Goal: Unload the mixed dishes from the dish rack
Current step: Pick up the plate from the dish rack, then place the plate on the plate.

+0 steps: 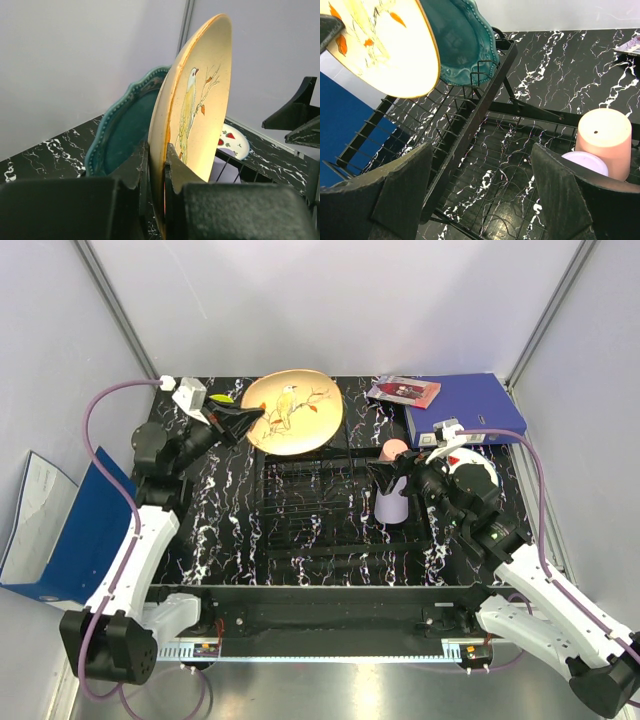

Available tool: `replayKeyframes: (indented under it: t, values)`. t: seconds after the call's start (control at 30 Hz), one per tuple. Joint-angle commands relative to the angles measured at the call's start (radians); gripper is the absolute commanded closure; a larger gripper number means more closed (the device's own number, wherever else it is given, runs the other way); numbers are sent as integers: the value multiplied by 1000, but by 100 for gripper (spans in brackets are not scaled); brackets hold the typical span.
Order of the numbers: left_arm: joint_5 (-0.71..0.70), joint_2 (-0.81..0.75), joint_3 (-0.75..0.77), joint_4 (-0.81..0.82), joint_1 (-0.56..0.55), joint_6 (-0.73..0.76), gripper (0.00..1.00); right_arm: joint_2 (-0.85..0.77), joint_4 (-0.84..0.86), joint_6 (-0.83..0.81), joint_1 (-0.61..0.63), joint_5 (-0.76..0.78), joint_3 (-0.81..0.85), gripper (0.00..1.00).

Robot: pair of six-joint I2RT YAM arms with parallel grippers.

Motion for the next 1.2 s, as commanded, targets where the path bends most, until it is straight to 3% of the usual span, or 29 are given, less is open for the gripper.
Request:
replayKeyframes:
  t: [0.0, 0.23, 0.4, 0.6, 0.83, 0.93, 1.07, 1.17]
  values:
    - [-136, -58, 117, 154, 2, -28, 100, 3, 48, -1, 2, 9, 23, 13]
    - [-280, -87, 229, 133, 0, -123, 100, 5, -4, -4, 5, 36, 69, 13]
    - [-300, -45, 453, -285, 0, -235, 100, 2, -69, 32, 5, 102, 128, 18]
    - [-170, -35, 551, -430, 0, -428, 100, 14, -201, 107, 3, 127, 290, 29]
    - [-46, -36, 492, -469, -68, -683, 100, -37, -319, 204, 3, 73, 451, 40]
    - [-69, -29, 496, -588, -121, -640, 100, -60, -377, 221, 3, 41, 514, 30]
    - [-30, 1, 490, -644, -173, -631, 100, -20, -425, 284, 3, -150, 565, 17]
    - [-64, 5, 498, -679, -231, -594, 100, 0, -425, 318, 3, -215, 566, 14]
